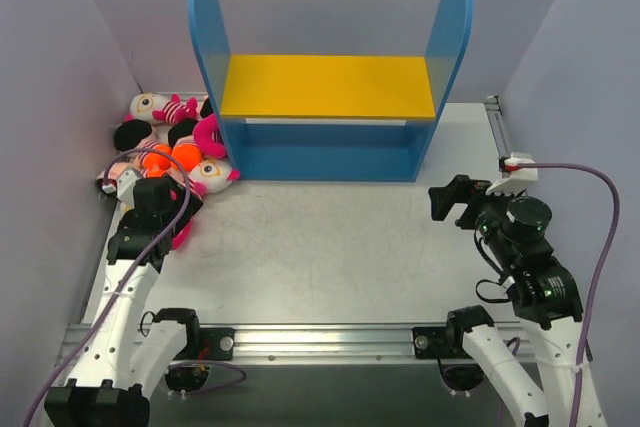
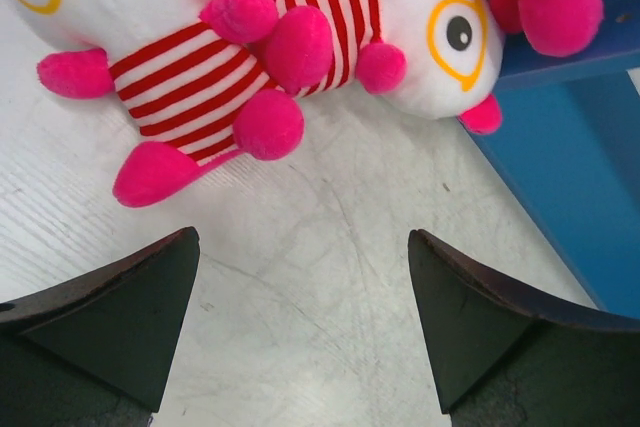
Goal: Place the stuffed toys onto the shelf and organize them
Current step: Grab a stuffed toy with the left arm
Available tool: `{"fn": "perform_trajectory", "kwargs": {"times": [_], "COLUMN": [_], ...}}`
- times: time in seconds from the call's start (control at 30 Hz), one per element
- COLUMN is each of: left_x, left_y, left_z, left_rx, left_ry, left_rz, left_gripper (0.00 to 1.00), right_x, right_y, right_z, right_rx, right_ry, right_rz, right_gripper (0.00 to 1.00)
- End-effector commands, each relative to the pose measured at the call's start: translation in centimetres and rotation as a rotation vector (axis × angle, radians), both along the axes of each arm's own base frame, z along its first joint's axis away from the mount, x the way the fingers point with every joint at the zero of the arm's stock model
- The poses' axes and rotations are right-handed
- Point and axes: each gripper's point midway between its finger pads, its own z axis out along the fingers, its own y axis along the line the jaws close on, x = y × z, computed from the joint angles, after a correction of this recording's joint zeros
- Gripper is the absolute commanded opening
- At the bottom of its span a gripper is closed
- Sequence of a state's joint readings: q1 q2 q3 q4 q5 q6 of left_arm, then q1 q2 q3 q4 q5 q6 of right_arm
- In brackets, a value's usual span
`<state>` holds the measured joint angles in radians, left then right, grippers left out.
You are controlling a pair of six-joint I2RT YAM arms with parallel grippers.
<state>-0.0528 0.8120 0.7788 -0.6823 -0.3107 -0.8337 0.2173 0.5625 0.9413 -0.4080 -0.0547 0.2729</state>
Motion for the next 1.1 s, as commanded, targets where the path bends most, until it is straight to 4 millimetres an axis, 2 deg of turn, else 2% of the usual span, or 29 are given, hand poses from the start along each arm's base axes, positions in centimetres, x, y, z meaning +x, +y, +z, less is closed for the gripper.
{"fn": "perform_trajectory", "kwargs": {"times": [0.0,0.03,0.07,0.17,0.23,0.27,0.5,0.67,0.7,0.8,1.07], "left_x": [1.9,1.9,2.3,2.6,2.6,2.4,3.6,4.6,4.5,4.4,4.1], "left_y": [1.9,2.9,2.9,5.1,5.7,6.9,10.1,10.3,10.3,10.1,9.9], "left_z": [1.7,1.1,0.9,-0.5,-1.8,-2.3,-4.0,-6.7,-7.3,-9.0,-11.5], "left_rx": [0.043,0.038,0.017,-0.014,-0.051,-0.063,-0.117,-0.169,-0.173,-0.187,-0.225], "left_ry": [-0.078,-0.063,-0.069,-0.057,-0.041,-0.036,-0.059,-0.022,-0.009,0.023,0.055], "left_rz": [0.072,0.109,0.102,0.171,0.181,0.225,0.304,0.296,0.296,0.295,0.328], "left_gripper": [0.94,0.95,0.94,0.95,0.95,0.95,0.97,1.0,0.95,0.89,0.74], "right_x": [0.6,0.6,0.6,0.6,0.7,0.8,0.9,0.9,0.9,0.8,0.6], "right_y": [2.2,2.7,3.0,3.7,4.0,4.0,5.4,6.3,6.5,6.9,7.3], "right_z": [-1.5,-1.8,-2.0,-2.5,-2.8,-2.9,-3.2,-4.6,-4.7,-4.9,-5.7], "right_rx": [0.042,0.049,0.055,0.063,0.053,0.051,0.046,0.039,0.039,0.045,0.019], "right_ry": [0.044,0.054,0.057,0.067,0.069,0.07,0.081,0.095,0.096,0.101,0.107], "right_rz": [0.1,0.124,0.136,0.176,0.195,0.194,0.27,0.315,0.323,0.345,0.37], "right_gripper": [1.0,1.0,1.0,1.0,1.0,1.0,0.99,1.0,1.0,1.0,1.0]}}
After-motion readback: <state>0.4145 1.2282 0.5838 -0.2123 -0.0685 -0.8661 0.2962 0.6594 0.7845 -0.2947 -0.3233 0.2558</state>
